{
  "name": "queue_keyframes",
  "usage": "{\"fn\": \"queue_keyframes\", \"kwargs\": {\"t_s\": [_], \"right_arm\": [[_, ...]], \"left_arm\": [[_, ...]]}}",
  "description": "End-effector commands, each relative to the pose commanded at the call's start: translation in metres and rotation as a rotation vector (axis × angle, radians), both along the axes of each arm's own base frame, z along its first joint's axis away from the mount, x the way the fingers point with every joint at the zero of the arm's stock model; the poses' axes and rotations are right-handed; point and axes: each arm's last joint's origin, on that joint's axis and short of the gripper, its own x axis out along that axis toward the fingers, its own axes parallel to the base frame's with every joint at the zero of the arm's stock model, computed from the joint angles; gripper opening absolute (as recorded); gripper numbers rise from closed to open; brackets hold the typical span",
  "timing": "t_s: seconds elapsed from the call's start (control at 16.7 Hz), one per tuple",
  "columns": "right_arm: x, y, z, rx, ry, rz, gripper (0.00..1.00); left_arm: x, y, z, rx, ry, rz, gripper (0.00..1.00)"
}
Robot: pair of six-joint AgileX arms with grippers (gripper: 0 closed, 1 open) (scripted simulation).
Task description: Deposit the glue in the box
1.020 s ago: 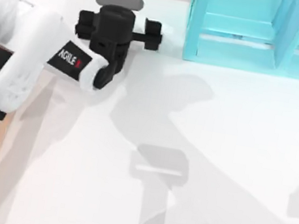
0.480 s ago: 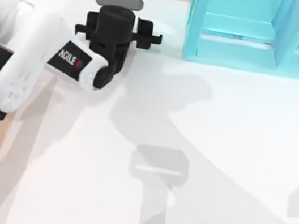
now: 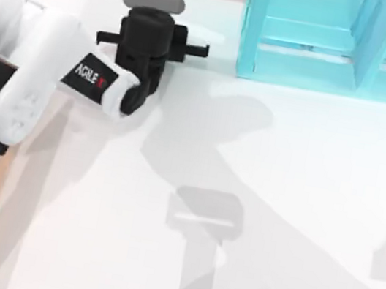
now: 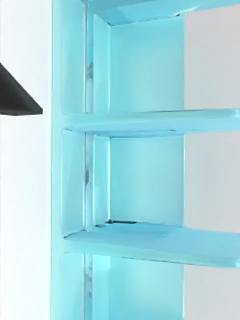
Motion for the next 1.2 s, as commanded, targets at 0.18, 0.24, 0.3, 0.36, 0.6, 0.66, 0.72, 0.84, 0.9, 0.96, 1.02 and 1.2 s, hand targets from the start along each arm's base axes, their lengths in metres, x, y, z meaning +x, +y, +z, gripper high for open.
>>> {"fn": "queue_keyframes", "kwargs": {"t_s": [0.18, 0.24, 0.3, 0.36, 0.6, 0.66, 0.72, 0.84, 0.9, 0.96, 1.02, 1.2], "right_arm": [[0.000, 0.000, 0.000, 0.000, 0.000, 0.000, 1.00], [0.000, 0.000, 0.000, 0.000, 0.000, 0.000, 1.00], [0.000, 0.000, 0.000, 0.000, 0.000, 0.000, 1.00], [0.000, 0.000, 0.000, 0.000, 0.000, 0.000, 1.00], [0.000, 0.000, 0.000, 0.000, 0.000, 0.000, 1.00], [0.000, 0.000, 0.000, 0.000, 0.000, 0.000, 1.00], [0.000, 0.000, 0.000, 0.000, 0.000, 0.000, 1.00], [0.000, 0.000, 0.000, 0.000, 0.000, 0.000, 1.00], [0.000, 0.000, 0.000, 0.000, 0.000, 0.000, 1.00], [0.000, 0.000, 0.000, 0.000, 0.000, 0.000, 1.00], [0.000, 0.000, 0.000, 0.000, 0.000, 0.000, 1.00], [0.000, 0.000, 0.000, 0.000, 0.000, 0.000, 1.00]], "left_arm": [[0.000, 0.000, 0.000, 0.000, 0.000, 0.000, 0.00], [0.000, 0.000, 0.000, 0.000, 0.000, 0.000, 0.00], [0.000, 0.000, 0.000, 0.000, 0.000, 0.000, 0.00], [0.000, 0.000, 0.000, 0.000, 0.000, 0.000, 0.00], [0.000, -0.002, 0.012, 0.001, 0.000, -0.004, 0.00], [0.001, -0.002, 0.020, 0.001, -0.001, -0.004, 0.00], [0.001, -0.002, 0.027, 0.000, -0.002, -0.004, 0.00], [0.002, -0.003, 0.040, 0.000, -0.001, -0.004, 0.00], [0.002, -0.002, 0.046, 0.000, -0.001, -0.004, 0.00], [0.002, -0.003, 0.053, 0.000, -0.001, -0.004, 0.00], [0.002, -0.002, 0.059, 0.001, 0.000, -0.004, 0.00], [0.001, -0.002, 0.079, 0.000, -0.001, -0.004, 0.00]]}}
